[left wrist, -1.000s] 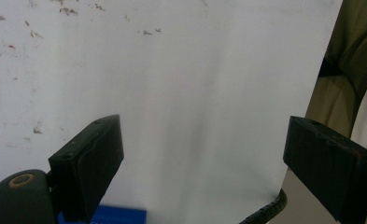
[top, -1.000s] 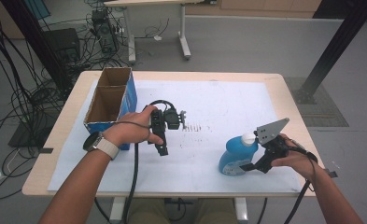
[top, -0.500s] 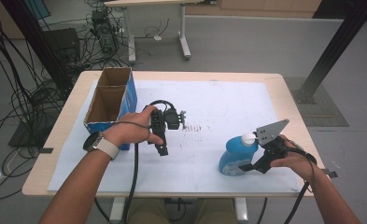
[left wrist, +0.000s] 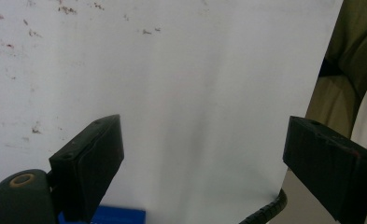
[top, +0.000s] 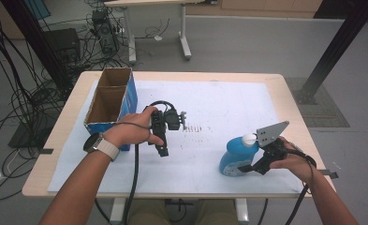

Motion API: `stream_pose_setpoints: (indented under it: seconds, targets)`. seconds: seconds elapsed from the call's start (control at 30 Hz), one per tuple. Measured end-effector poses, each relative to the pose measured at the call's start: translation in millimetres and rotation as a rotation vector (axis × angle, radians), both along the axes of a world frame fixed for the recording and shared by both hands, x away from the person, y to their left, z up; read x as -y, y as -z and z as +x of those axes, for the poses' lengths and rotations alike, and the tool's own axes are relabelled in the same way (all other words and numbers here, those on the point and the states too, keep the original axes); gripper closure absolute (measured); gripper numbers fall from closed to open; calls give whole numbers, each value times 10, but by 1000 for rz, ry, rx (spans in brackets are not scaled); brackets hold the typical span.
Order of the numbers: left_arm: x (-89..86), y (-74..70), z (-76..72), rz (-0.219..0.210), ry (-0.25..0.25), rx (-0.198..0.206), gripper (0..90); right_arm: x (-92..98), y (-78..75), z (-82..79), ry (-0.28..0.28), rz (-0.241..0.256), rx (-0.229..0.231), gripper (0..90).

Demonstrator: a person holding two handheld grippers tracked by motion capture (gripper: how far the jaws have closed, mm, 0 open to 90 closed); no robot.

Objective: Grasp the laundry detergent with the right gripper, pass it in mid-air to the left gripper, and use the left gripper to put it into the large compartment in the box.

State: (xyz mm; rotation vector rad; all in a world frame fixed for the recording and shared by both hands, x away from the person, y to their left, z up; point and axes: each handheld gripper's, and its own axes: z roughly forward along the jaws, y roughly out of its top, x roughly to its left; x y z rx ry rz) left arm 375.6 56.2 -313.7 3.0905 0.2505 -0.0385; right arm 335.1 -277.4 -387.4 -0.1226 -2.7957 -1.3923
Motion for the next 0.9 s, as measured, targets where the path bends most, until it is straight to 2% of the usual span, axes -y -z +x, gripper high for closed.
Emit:
stream_pose_setpoints:
  seconds: [0.9]
  targets:
    - [0, 14, 13, -1, 3, -1, 128, -6, 72, 0, -1, 32, -12, 280]
